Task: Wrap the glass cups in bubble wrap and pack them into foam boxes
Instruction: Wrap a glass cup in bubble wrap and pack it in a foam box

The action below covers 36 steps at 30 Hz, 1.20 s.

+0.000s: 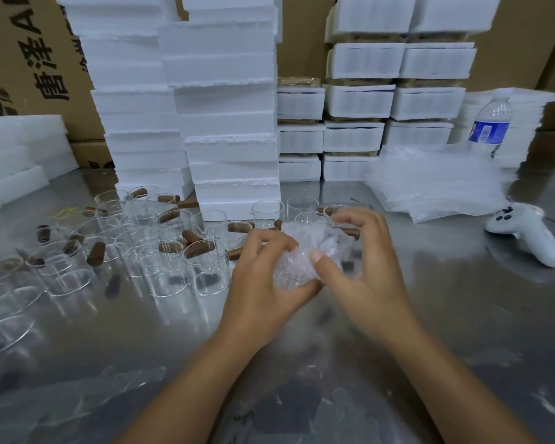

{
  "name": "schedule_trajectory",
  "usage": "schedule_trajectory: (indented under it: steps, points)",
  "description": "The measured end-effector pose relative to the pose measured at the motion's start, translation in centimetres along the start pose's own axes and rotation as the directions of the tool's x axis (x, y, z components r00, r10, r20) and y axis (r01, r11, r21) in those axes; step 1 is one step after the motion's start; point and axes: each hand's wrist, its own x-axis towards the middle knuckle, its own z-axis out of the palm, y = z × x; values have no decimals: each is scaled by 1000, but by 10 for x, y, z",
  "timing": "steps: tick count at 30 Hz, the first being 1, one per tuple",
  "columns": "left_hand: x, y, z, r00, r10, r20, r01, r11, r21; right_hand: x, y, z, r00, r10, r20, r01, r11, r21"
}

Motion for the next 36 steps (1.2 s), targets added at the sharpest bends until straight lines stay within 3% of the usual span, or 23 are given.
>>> schedule_trajectory:
  steps: [4, 7, 17, 22, 27, 33, 36]
  points:
    - [0, 2, -2, 1000, -3, 24, 3, 1000, -29, -1, 4, 0, 992, 106, 65, -109, 993, 44]
    - [-1, 4, -2, 997, -61, 52, 66, 993, -97, -2, 0, 2, 999, 35, 42, -36, 999, 17]
    - [0, 2, -4, 983, -152, 100, 171, 963, -210, -7, 2, 1, 962, -143, 233, 177, 975, -131]
    - [2, 2, -4, 981, -181, 75, 194, 951, -240, -6, 1, 4, 987, -139, 78, 149, 978, -148]
    - [2, 2, -6, 994, -73, 86, 87, 981, -172, -3, -2, 1, 990, -72, -118, 52, 985, -167]
    - [-1, 3, -4, 995, 79, 63, -73, 992, -101, -2, -1, -1, 996, 79, 38, -78, 997, -22]
    - [-1, 4, -4, 988, 128, 83, -124, 991, -48, 1, 1, 1, 988, 149, 30, -151, 987, 52]
